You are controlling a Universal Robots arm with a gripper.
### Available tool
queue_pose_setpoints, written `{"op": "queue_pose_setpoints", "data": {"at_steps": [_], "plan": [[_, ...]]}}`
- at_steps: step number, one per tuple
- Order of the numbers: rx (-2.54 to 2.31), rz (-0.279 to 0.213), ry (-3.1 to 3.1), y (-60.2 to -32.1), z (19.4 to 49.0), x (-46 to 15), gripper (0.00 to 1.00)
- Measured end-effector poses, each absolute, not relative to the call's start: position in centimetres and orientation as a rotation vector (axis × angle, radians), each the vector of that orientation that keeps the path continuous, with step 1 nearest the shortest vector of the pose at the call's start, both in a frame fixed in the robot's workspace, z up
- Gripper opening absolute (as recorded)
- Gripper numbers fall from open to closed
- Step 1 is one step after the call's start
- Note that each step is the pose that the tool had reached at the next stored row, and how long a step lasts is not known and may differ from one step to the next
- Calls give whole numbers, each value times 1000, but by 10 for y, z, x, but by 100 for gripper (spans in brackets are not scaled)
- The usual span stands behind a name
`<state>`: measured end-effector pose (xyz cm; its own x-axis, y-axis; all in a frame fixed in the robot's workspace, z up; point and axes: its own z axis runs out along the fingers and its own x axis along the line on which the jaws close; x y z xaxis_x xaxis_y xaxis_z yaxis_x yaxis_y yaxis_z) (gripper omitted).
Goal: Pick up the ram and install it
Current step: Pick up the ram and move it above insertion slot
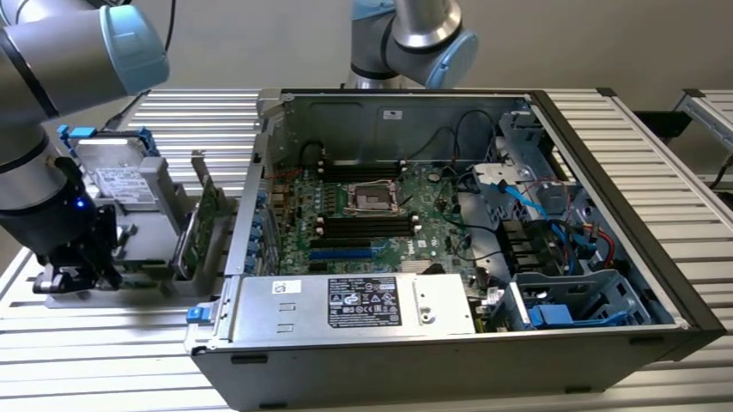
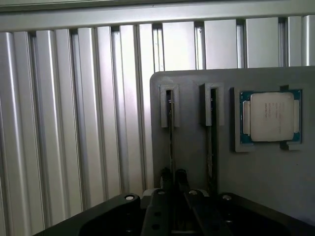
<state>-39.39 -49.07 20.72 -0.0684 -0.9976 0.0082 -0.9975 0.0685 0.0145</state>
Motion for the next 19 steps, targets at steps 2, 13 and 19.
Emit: {"op": "queue_pose_setpoints", "data": {"at_steps": [2,13,19], "plan": [[2133,-8,-2284,-491,211,-394,15],[2133,-8,-2284,-489,236,-394,15],[2143,-8,-2275,-488,258,-394,15]]}}
